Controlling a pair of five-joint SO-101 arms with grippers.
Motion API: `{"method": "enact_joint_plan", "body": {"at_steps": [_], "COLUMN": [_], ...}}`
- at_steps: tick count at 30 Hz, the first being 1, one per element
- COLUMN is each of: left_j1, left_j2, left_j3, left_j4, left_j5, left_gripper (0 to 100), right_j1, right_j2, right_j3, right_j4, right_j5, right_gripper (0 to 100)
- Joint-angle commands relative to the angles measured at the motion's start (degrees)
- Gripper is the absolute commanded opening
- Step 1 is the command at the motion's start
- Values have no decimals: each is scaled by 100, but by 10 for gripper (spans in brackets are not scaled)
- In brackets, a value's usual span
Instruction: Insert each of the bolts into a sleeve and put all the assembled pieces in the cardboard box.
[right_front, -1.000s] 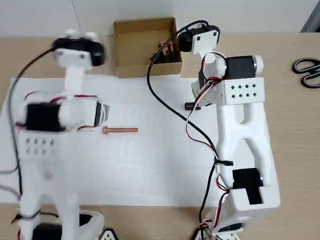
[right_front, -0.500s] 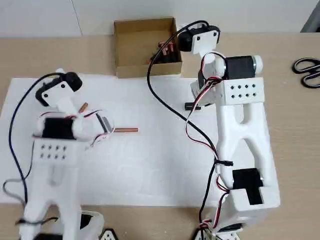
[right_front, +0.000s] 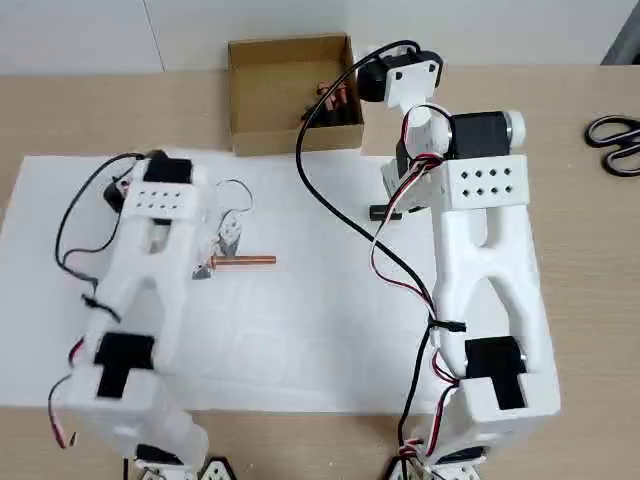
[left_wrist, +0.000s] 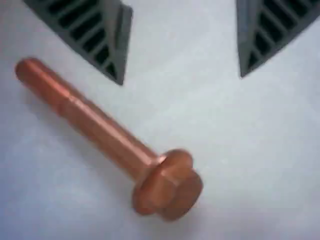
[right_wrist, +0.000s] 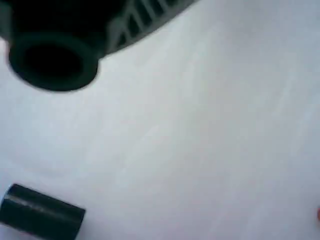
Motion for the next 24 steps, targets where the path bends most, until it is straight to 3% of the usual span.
{"method": "enact_joint_plan", "body": {"at_steps": [1,21,24], "left_j1": [62,88,88], "left_j2": [360,1644,1644], "left_j3": [-523,-840,-840], "left_j4": [-88,-765,-756], "left_j5": [281,756,747], "left_gripper": [145,138,65], "right_j1": [22,22,22], "right_j2": [-365,-365,-365], "right_j3": [-44,-44,-44], "right_j4": [66,66,66], "right_j5": [-79,-79,-79], "right_gripper": [7,7,7]}}
